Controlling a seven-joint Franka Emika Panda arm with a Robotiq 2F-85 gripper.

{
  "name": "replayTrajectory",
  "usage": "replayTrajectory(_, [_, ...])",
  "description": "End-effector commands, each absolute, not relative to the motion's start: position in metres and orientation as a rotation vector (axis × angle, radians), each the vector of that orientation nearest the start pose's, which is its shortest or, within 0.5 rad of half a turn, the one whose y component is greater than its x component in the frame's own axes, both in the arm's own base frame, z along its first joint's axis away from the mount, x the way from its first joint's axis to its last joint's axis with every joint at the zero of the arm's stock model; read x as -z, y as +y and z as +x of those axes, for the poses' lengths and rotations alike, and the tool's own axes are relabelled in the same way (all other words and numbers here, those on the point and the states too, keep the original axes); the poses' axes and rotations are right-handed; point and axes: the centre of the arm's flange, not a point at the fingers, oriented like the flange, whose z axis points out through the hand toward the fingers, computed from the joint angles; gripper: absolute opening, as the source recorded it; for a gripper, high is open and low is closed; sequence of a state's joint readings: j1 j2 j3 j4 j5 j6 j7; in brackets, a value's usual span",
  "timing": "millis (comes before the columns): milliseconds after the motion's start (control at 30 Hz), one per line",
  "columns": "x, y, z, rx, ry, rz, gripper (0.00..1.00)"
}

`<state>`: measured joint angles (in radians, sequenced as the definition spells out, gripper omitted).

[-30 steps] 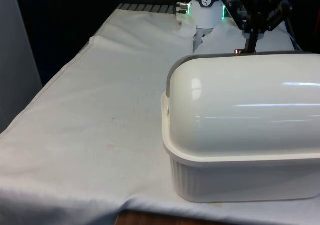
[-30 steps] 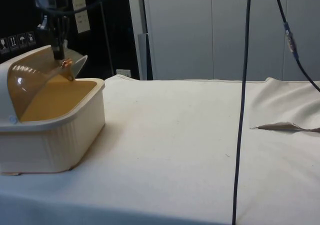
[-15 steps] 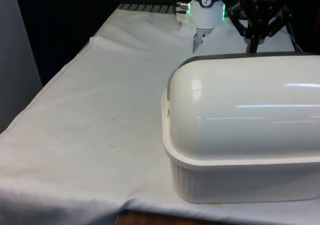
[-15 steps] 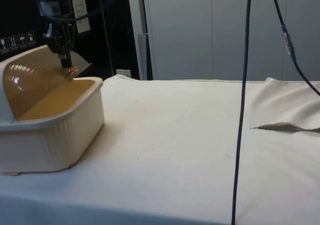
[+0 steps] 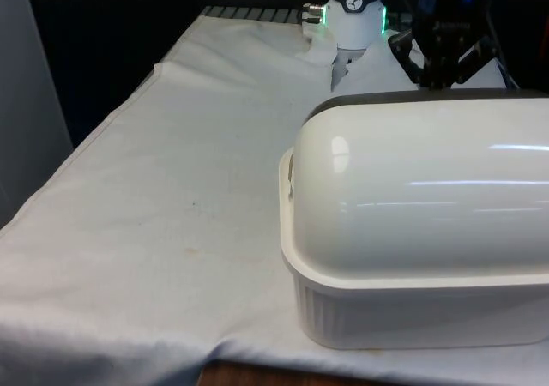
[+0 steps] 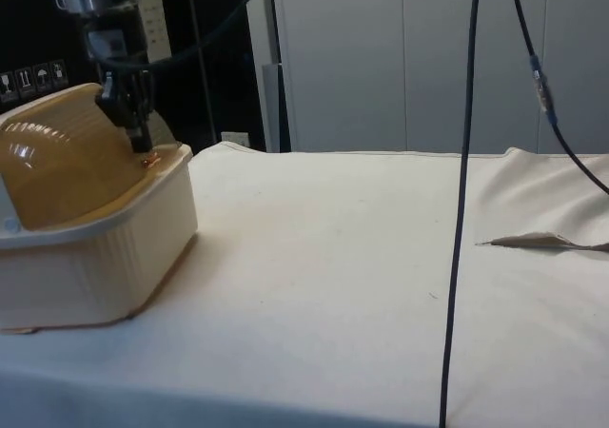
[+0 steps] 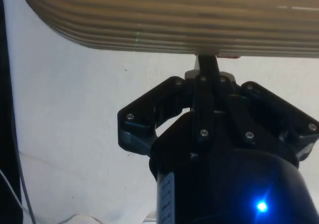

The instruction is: Open the lid, then close it.

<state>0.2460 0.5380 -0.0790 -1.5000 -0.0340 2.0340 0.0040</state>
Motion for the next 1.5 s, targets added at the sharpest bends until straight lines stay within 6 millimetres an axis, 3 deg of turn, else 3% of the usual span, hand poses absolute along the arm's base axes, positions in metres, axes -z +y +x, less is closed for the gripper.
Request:
replayTrajectory(0, [-0.356, 0.126, 0.688, 0.003, -0.303, -3.193, 0.0])
replayTrajectory(233, [-0.353, 0.127, 0.684, -0.023, -0.31, -3.196, 0.0])
replayTrajectory(1033, [-0.358, 0.135, 0.621, -0.087, -0.325, -3.188, 0.0])
replayTrajectory(1067, [-0.357, 0.134, 0.627, -0.107, -0.328, -3.186, 0.0])
replayTrajectory(1133, [-0.359, 0.135, 0.614, -0.095, -0.325, -3.188, 0.0])
replayTrajectory(1467, [-0.358, 0.134, 0.597, -0.097, -0.331, -3.184, 0.0])
